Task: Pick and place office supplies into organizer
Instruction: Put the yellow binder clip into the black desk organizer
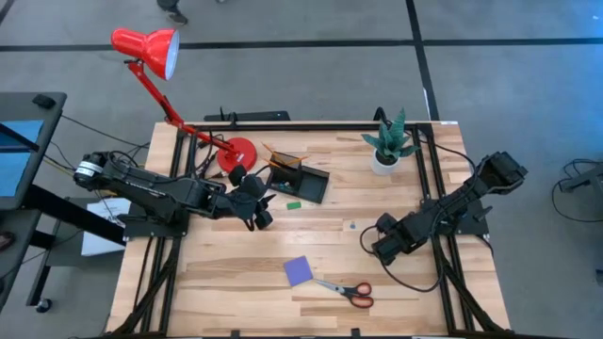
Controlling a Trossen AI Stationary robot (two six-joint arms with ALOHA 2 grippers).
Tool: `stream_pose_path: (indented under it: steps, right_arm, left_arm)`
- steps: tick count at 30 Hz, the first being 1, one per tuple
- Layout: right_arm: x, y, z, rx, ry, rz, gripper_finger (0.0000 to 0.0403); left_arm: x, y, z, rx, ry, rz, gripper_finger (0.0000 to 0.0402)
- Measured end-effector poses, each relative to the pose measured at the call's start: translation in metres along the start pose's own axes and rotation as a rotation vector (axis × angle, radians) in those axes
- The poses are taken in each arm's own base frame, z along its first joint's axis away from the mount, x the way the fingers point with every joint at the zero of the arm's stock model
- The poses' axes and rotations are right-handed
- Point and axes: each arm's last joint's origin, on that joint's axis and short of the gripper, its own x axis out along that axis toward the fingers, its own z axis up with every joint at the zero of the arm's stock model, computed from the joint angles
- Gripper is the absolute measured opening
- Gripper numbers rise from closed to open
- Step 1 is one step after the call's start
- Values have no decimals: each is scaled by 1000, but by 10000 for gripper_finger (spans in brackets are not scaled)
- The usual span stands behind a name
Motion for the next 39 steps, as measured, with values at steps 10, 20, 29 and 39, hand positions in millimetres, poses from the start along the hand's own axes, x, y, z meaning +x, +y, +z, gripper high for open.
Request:
stream_pose_path:
  steps: [10, 20, 29, 39]
  right_arm:
    - [0, 2, 6, -141, -78, 6, 176]
    - [6, -4, 11, -111, -59, 15, 169]
    - [9, -5, 11, -83, -39, 40, 163]
    - [10, -4, 12, -29, -42, 58, 54]
  left_arm:
    - [0, 0, 0, -7, 1, -1, 129]
    - [0, -1, -1, -9, 23, -46, 129]
    - [0, -1, -1, -4, 23, -46, 129]
    - [0, -1, -1, -2, 22, -45, 129]
